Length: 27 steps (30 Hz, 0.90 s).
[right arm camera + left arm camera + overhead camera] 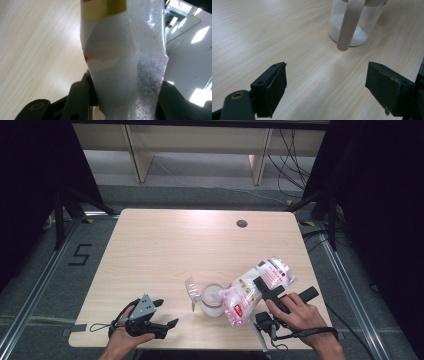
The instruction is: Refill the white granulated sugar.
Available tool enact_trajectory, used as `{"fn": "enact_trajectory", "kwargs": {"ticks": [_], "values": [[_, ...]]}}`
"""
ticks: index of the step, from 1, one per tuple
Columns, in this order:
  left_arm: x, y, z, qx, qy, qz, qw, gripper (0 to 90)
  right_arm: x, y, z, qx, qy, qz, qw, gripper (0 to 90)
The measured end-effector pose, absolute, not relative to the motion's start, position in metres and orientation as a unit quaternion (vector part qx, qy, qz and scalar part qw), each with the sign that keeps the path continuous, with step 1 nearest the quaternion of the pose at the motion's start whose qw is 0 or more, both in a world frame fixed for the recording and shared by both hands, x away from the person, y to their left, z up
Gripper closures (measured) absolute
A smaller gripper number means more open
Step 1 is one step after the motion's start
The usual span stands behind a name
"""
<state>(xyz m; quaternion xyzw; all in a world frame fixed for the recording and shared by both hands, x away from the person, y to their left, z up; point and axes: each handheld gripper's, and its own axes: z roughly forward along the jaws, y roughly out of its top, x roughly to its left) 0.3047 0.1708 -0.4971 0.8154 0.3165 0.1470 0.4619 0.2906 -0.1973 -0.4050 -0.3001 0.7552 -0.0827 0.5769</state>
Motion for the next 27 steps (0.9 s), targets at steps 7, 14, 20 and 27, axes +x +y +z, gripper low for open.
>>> {"fn": "enact_trajectory", "kwargs": {"ticks": [7, 14, 20, 27], "values": [[0.304, 0.171, -0.4964, 0.817, 0.316, 0.149, 0.459, 16.8, 0.288, -0.1947, -0.4061, -0.297, 0.755, -0.073, 0.58, 63.6], [0.3041, 0.1708, -0.4965, 0.815, 0.318, 0.149, 0.461, 16.8, 0.2893, -0.1962, -0.4056, -0.302, 0.75, -0.064, 0.585, 63.9], [0.3041, 0.1707, -0.4968, 0.814, 0.317, 0.149, 0.463, 16.8, 0.2896, -0.196, -0.4046, -0.307, 0.752, -0.082, 0.578, 64.0], [0.303, 0.1704, -0.4969, 0.81, 0.327, 0.146, 0.464, 16.8, 0.2901, -0.1959, -0.4076, -0.298, 0.756, -0.073, 0.579, 64.1]]}}
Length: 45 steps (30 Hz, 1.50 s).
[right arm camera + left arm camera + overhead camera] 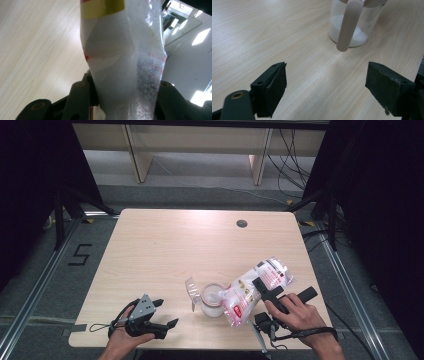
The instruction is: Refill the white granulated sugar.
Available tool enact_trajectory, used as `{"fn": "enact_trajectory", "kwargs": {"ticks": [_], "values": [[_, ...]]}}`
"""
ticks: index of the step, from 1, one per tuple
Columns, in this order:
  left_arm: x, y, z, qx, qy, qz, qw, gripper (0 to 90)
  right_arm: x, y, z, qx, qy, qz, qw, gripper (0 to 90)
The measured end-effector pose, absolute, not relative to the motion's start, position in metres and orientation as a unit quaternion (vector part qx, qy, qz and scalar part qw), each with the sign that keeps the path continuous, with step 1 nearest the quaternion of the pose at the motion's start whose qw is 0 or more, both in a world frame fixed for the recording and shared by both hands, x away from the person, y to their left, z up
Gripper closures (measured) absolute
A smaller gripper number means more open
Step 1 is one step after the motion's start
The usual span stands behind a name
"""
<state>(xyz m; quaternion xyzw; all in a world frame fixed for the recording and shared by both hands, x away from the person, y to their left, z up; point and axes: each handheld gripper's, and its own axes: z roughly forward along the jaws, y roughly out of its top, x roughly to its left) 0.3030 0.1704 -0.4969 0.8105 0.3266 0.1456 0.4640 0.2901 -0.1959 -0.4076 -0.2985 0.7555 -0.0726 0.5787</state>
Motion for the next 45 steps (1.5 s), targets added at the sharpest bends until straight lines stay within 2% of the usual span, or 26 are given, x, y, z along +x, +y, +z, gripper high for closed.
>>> {"fn": "enact_trajectory", "kwargs": {"ticks": [45], "values": [[0.304, 0.1709, -0.4967, 0.815, 0.318, 0.15, 0.461, 16.8, 0.2908, -0.1979, -0.4081, -0.294, 0.759, -0.061, 0.578, 67.6]]}}
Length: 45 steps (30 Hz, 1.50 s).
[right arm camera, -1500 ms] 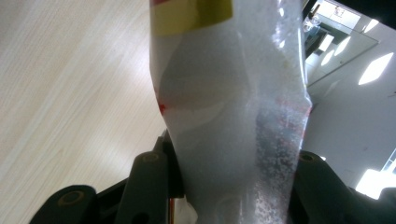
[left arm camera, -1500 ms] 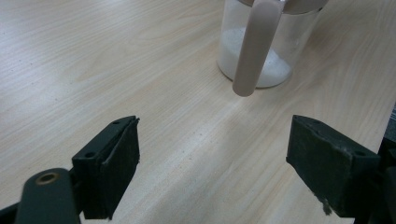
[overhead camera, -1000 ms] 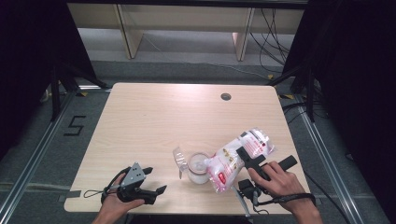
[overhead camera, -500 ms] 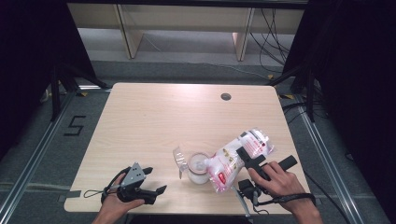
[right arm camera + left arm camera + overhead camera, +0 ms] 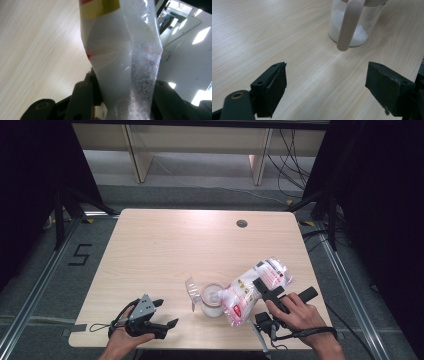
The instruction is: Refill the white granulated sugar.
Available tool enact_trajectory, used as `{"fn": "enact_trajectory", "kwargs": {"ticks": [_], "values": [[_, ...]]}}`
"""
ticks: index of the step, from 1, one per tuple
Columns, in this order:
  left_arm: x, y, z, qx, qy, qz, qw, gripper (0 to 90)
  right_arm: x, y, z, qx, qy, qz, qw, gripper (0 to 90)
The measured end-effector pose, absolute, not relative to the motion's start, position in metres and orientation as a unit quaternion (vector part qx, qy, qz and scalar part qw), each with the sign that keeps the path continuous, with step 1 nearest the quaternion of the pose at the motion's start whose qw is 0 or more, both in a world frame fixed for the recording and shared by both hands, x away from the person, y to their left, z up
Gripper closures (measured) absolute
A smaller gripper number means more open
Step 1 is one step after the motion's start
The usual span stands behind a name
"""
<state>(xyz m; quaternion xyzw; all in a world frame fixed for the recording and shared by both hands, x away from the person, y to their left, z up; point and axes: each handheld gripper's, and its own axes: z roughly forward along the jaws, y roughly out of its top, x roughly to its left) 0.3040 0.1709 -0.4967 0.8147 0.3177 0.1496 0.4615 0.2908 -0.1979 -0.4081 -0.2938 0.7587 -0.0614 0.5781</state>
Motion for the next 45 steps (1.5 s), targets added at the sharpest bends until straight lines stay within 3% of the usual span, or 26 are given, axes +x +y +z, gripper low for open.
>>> {"fn": "enact_trajectory", "kwargs": {"ticks": [45], "values": [[0.304, 0.171, -0.496, 0.816, 0.317, 0.149, 0.46, 16.8, 0.293, -0.205, -0.406, -0.262, 0.771, -0.016, 0.581, 70.0]]}}
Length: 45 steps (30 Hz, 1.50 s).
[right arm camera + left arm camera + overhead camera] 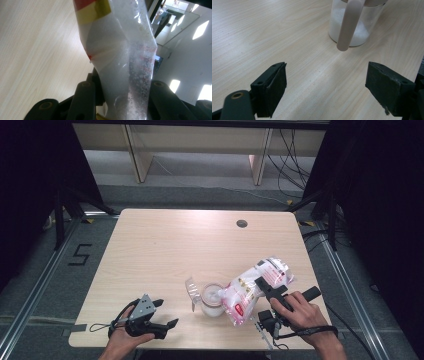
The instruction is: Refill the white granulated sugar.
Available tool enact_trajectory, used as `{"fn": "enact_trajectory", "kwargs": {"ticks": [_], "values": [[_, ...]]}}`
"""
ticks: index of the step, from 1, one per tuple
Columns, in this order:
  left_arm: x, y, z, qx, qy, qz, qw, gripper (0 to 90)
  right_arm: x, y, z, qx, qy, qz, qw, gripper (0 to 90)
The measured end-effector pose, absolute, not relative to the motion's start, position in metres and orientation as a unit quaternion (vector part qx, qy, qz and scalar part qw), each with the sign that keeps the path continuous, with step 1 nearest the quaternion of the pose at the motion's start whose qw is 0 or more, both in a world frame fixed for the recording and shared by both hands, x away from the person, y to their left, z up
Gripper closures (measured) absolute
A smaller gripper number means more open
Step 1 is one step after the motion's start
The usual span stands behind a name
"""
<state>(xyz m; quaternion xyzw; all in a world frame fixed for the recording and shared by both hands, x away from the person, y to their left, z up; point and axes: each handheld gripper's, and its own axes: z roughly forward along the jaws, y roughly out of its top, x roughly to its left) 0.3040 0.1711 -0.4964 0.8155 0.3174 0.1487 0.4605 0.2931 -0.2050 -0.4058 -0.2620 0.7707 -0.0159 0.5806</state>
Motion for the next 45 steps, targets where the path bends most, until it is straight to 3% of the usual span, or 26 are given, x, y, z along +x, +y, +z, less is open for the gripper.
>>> {"fn": "enact_trajectory", "kwargs": {"ticks": [45], "values": [[0.3041, 0.1712, -0.4964, 0.816, 0.317, 0.15, 0.459, 16.8, 0.294, -0.2071, -0.4053, -0.264, 0.769, -0.015, 0.582, 70.6]]}}
